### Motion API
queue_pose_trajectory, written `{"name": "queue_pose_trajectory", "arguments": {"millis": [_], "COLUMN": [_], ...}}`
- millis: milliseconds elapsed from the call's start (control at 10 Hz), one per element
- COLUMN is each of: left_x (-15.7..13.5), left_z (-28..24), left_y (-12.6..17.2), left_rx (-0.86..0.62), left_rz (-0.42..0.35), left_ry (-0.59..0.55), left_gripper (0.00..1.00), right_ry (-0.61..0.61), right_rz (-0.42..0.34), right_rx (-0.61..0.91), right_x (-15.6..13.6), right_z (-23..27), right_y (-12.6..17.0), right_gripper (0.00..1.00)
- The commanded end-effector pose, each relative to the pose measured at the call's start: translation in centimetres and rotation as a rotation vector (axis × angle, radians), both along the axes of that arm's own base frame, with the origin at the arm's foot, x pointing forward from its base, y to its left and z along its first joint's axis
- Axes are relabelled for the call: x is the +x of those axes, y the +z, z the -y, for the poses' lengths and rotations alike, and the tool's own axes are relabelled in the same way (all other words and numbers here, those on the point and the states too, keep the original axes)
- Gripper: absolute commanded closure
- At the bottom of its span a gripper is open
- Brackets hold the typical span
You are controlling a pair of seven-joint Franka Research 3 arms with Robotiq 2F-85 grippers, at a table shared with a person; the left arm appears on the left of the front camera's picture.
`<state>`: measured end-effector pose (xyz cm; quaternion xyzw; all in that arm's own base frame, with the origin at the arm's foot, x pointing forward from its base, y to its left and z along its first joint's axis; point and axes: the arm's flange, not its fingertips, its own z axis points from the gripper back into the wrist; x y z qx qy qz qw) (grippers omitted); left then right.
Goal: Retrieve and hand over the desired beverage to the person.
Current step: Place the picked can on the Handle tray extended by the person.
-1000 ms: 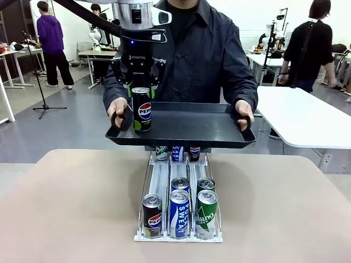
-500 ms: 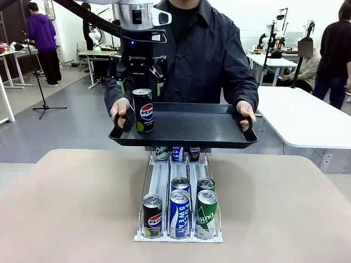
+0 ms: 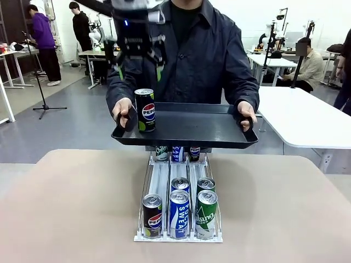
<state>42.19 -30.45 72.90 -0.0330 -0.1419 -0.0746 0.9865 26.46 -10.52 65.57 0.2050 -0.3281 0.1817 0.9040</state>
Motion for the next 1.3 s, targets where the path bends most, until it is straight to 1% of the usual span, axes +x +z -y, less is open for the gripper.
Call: {"name": "queue_pose_trajectory", "arguments": {"millis": [0, 100, 200, 300, 400, 600, 700, 800, 1200], "left_x": [-6.9, -8.8, -10.3, -10.6, -10.9, -11.6, -12.1, -12.1, -12.3], "left_z": [-4.5, -6.9, -10.3, -13.8, -17.0, -21.9, -23.5, -24.9, -25.9], "left_y": [1.9, 2.7, 3.0, 2.8, 2.4, 1.6, 1.5, 1.7, 0.8], "left_rx": [-0.072, -0.106, -0.157, -0.222, -0.284, -0.362, -0.380, -0.406, -0.433], "left_rz": [0.135, 0.208, 0.273, 0.305, 0.313, 0.288, 0.251, 0.225, 0.215], "left_ry": [-0.154, -0.218, -0.259, -0.299, -0.320, -0.349, -0.347, -0.349, -0.325], "left_gripper": [0.00, 0.00, 0.00, 0.00, 0.00, 0.00, 0.00, 0.00, 0.00], "right_ry": [0.025, 0.025, 0.025, 0.025, 0.025, 0.025, 0.025, 0.025, 0.025], "right_rz": [0.006, 0.006, 0.006, 0.006, 0.006, 0.006, 0.006, 0.006, 0.006], "right_rx": [0.023, 0.023, 0.023, 0.023, 0.023, 0.023, 0.023, 0.023, 0.023], "right_x": [0.0, 0.0, 0.0, 0.0, 0.0, 0.0, 0.0, 0.0, 0.0], "right_z": [0.0, 0.0, 0.0, 0.0, 0.0, 0.0, 0.0, 0.0, 0.0], "right_y": [-0.1, -0.1, -0.1, -0.1, -0.1, -0.1, -0.1, -0.1, -0.1], "right_gripper": [0.00, 0.00, 0.00, 0.00, 0.00, 0.00, 0.00, 0.00, 0.00]}}
